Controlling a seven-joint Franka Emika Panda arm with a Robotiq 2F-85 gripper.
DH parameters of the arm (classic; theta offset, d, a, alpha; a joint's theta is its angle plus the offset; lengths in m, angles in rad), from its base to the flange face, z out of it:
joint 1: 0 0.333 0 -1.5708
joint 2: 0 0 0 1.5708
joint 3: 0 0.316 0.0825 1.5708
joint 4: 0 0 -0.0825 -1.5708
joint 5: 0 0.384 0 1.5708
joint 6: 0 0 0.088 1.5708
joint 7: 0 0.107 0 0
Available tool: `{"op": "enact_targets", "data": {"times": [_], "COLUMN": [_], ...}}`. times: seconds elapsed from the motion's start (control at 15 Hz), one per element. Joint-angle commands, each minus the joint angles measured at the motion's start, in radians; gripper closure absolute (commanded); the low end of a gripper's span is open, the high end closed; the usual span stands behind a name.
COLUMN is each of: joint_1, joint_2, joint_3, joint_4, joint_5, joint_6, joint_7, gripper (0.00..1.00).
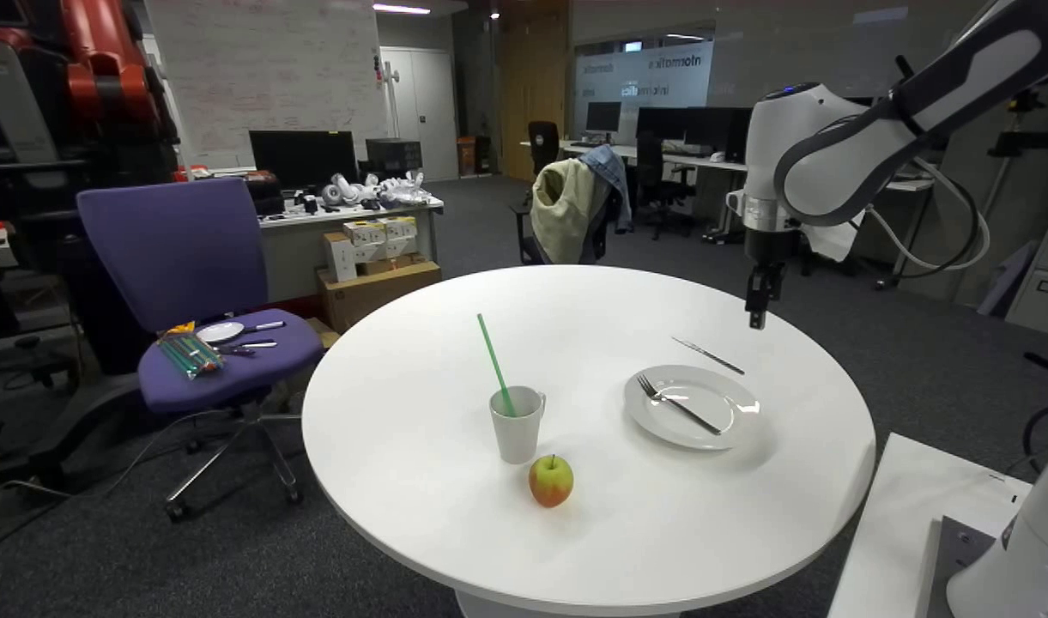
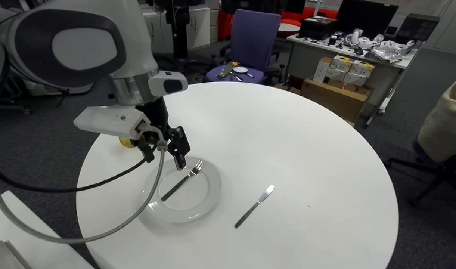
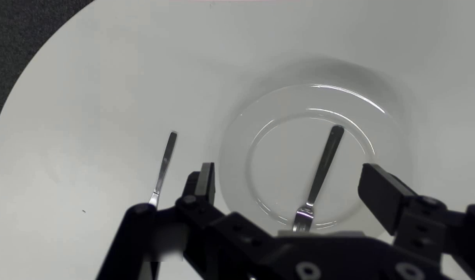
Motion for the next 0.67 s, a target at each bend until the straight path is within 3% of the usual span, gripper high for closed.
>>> {"op": "enact_targets", "data": {"times": [0.0, 0.2, 0.6], "joint_1": [-0.02, -0.01, -0.012], "joint_2": [0.001, 0.11, 0.346], "joint_3": [0.021, -0.009, -0.025], "joint_4": [0.0, 0.088, 0.316], "joint_5": [0.009, 0.083, 0.383], "joint_6": [0.0, 0.024, 0.09], "joint_7": [-0.006, -0.039, -0.042], "gripper": [0.0, 0.0, 0.0]}}
